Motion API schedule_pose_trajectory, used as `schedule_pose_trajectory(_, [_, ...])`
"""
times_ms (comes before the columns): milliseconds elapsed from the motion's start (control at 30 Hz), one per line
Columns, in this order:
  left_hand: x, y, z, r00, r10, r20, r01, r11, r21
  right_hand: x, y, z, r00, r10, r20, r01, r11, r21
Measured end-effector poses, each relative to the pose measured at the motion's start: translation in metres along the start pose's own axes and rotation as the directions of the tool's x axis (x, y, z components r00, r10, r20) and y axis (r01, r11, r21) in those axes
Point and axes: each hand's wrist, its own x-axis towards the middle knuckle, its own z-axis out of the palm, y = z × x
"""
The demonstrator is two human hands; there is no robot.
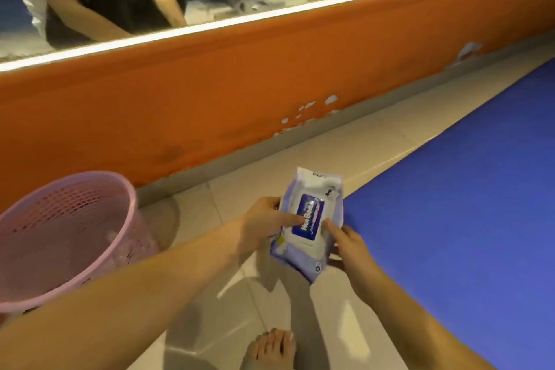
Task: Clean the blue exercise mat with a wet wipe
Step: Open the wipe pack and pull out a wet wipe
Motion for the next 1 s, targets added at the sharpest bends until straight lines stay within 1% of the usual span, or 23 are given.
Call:
schedule_pose_trajectory(67, [-0.014,0.052,0.026,0.992,0.035,0.12,-0.042,0.997,0.058,-0.023,-0.036,-0.031,0.995,-0.1,-0.022,0.102,0.983,0.154])
schedule_pose_trajectory(100, [-0.022,0.076,0.04,0.984,0.039,0.175,-0.056,0.994,0.093,-0.037,-0.055,-0.046,0.988,-0.148,-0.036,0.152,0.967,0.203])
schedule_pose_trajectory(167, [-0.042,0.118,0.069,0.968,0.082,0.236,-0.124,0.978,0.168,-0.067,-0.09,-0.077,0.973,-0.217,-0.08,0.23,0.943,0.24])
schedule_pose_trajectory(333, [-0.095,0.198,0.143,0.917,0.282,0.284,-0.361,0.887,0.287,-0.136,-0.145,-0.15,0.917,-0.286,-0.277,0.358,0.898,0.255])
schedule_pose_trajectory(433, [-0.123,0.223,0.185,0.848,0.466,0.251,-0.529,0.74,0.415,-0.177,-0.16,-0.183,0.872,-0.324,-0.368,0.428,0.868,0.251])
schedule_pose_trajectory(467, [-0.132,0.226,0.199,0.81,0.534,0.242,-0.58,0.669,0.464,-0.19,-0.162,-0.192,0.854,-0.332,-0.4,0.448,0.859,0.246])
schedule_pose_trajectory(500, [-0.144,0.227,0.214,0.754,0.613,0.235,-0.631,0.579,0.515,-0.203,-0.162,-0.203,0.835,-0.342,-0.431,0.472,0.848,0.24])
schedule_pose_trajectory(533, [-0.155,0.226,0.226,0.676,0.698,0.233,-0.678,0.467,0.568,-0.214,-0.161,-0.213,0.818,-0.351,-0.456,0.494,0.835,0.243])
schedule_pose_trajectory(567, [-0.165,0.224,0.239,0.581,0.776,0.245,-0.714,0.342,0.611,-0.226,-0.16,-0.221,0.802,-0.358,-0.477,0.514,0.821,0.248])
schedule_pose_trajectory(600, [-0.174,0.222,0.251,0.491,0.829,0.268,-0.731,0.225,0.644,-0.237,-0.158,-0.229,0.785,-0.363,-0.502,0.536,0.805,0.256])
schedule_pose_trajectory(633, [-0.186,0.22,0.263,0.421,0.858,0.295,-0.73,0.128,0.671,-0.247,-0.154,-0.237,0.771,-0.362,-0.524,0.552,0.791,0.265])
schedule_pose_trajectory(667, [-0.196,0.217,0.275,0.376,0.871,0.315,-0.719,0.06,0.692,-0.256,-0.15,-0.245,0.759,-0.358,-0.543,0.563,0.78,0.273])
schedule_pose_trajectory(700, [-0.205,0.212,0.287,0.356,0.875,0.329,-0.716,0.029,0.697,-0.264,-0.145,-0.251,0.752,-0.351,-0.558,0.57,0.771,0.283])
schedule_pose_trajectory(733, [-0.211,0.206,0.299,0.358,0.87,0.339,-0.728,0.032,0.685,-0.271,-0.14,-0.258,0.746,-0.347,-0.568,0.578,0.76,0.296])
schedule_pose_trajectory(767, [-0.217,0.201,0.31,0.373,0.859,0.35,-0.747,0.055,0.662,-0.277,-0.135,-0.264,0.742,-0.341,-0.576,0.585,0.75,0.309])
schedule_pose_trajectory(833, [-0.222,0.19,0.327,0.417,0.838,0.352,-0.777,0.128,0.616,-0.287,-0.126,-0.274,0.742,-0.336,-0.58,0.583,0.75,0.312])
schedule_pose_trajectory(967, [-0.225,0.175,0.342,0.484,0.809,0.334,-0.813,0.276,0.512,-0.302,-0.112,-0.28,0.726,-0.359,-0.586,0.589,0.764,0.262])
schedule_pose_trajectory(1000, [-0.226,0.175,0.343,0.498,0.8,0.334,-0.813,0.296,0.501,-0.306,-0.109,-0.278,0.724,-0.364,-0.586,0.59,0.767,0.252])
